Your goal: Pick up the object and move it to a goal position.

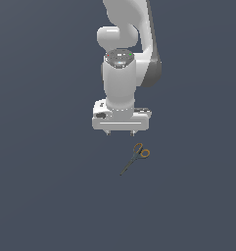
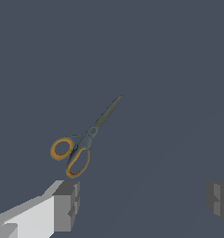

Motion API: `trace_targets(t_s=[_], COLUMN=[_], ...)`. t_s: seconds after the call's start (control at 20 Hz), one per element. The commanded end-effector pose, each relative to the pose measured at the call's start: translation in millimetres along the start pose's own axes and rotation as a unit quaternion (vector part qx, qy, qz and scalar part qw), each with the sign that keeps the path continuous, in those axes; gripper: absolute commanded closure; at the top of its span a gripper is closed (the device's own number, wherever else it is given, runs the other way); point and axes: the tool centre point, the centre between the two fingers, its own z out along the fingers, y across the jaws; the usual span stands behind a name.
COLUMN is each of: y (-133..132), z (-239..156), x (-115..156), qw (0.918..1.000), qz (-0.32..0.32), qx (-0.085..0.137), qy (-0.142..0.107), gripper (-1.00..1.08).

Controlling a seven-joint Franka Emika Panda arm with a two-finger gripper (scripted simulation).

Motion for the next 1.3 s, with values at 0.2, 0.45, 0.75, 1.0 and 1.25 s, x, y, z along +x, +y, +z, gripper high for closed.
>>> trace_targets(t_s=[0.2, 0.45, 0.75, 1.0, 1.25], y=[-9.9, -25.4, -24.7, -26.7, -29.6], z=[6.9, 17.3, 18.4, 24.4, 34.2], x=[-2.4, -6.9, -6.0, -4.4, -1.9], qw=[1.0000, 0.9999, 0.9999, 0.9995, 0.9976], qz=[0.000, -0.003, 0.005, 0.029, 0.069], qx=[0.003, 0.009, 0.008, 0.008, 0.007], qy=[-0.003, -0.007, -0.007, -0.009, -0.011], gripper=[-0.92, -0.92, -0.92, -0.92, -0.92])
